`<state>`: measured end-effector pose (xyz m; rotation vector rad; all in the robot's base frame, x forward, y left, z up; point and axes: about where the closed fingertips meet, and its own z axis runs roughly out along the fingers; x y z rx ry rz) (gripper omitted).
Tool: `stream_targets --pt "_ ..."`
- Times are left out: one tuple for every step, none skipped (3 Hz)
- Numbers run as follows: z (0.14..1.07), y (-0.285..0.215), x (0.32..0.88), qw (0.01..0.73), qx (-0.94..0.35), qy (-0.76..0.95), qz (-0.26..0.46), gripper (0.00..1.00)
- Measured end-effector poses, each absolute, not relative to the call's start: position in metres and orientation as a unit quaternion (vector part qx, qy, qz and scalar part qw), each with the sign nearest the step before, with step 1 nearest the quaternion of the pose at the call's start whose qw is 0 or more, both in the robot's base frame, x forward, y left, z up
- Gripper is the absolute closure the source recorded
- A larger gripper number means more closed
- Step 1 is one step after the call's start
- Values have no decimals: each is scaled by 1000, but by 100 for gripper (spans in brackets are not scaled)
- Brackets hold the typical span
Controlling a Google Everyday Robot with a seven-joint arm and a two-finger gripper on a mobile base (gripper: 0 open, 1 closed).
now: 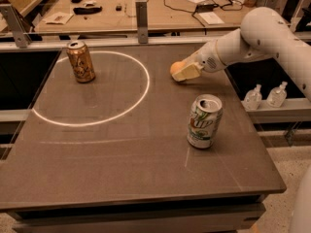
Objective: Move orange near orange can
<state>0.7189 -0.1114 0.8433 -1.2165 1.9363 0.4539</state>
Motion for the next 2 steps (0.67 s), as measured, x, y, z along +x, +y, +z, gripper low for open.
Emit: stream_targets --pt "858 -106 712 400 -481 757 190 87" --pt "875 -80 704 423 -492 725 233 100"
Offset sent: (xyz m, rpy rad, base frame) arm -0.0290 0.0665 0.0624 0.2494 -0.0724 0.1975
